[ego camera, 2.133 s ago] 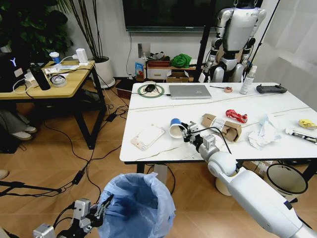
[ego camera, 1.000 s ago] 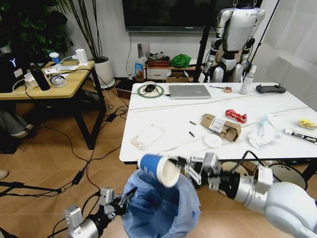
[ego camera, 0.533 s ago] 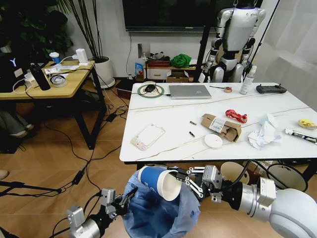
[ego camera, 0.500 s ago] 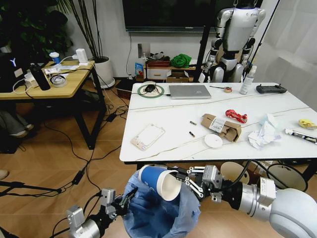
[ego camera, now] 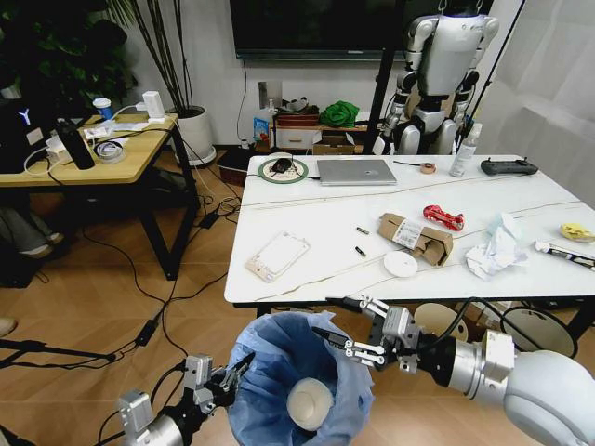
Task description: Pick up the trash bin and place the trash from the table into it.
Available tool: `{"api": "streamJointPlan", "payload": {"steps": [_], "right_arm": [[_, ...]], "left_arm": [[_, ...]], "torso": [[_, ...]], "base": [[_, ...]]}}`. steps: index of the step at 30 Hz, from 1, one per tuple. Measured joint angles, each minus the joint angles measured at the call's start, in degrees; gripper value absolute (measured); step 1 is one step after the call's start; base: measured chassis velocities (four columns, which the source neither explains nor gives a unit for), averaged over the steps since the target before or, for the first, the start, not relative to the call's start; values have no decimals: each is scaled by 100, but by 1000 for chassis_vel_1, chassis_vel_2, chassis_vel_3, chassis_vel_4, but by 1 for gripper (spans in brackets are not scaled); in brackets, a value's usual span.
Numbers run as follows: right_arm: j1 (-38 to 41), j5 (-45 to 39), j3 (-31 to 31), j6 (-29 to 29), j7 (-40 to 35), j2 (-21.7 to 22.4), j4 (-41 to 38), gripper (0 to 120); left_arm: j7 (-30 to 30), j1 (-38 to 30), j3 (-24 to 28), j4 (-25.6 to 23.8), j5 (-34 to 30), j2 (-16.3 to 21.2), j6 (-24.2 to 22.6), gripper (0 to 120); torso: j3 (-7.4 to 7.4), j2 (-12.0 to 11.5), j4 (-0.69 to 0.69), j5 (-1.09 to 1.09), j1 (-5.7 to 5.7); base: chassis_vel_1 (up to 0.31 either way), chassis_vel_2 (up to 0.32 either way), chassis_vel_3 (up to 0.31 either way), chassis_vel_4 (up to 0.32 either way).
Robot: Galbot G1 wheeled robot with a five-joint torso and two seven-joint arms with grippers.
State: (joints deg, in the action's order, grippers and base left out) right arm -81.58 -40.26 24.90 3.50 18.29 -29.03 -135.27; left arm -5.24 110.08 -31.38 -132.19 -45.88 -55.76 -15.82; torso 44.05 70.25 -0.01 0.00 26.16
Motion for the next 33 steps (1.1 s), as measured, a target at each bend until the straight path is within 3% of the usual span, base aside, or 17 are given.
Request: {"api": "streamJointPlan", "payload": {"steps": [5,9,14,19,33], "right_arm": [[795,-483,-136,249,-525,-545,418,90],[1321,-718,-402,348,-864,-1035,796,99],[2084,-839,-979,494,-1449,-1849,1675,100],[2552,-739,-1425,316,-1710,-2350,2518,100],[3111,-1515,-2288,879,-2280,-2771,3120,100]], "left_arm": [[-62,132,-195,51,70,-32,11,0],[-134,218,-335,37,129,-106,31,0],[-174,392,-495,-37,196,-285,67,0],[-194,517,-640,-123,244,-355,85,0],[-212,663,-753,-189,315,-453,99,0]], "torso": [[0,0,0,0,0],[0,0,0,0,0],[0,0,1,2,0],[1,-1,2,2,1],[1,-1,0,-1,1]], "base": [[0,0,0,0],[0,0,0,0],[0,0,0,0],[0,0,0,0],[0,0,0,0]]}}
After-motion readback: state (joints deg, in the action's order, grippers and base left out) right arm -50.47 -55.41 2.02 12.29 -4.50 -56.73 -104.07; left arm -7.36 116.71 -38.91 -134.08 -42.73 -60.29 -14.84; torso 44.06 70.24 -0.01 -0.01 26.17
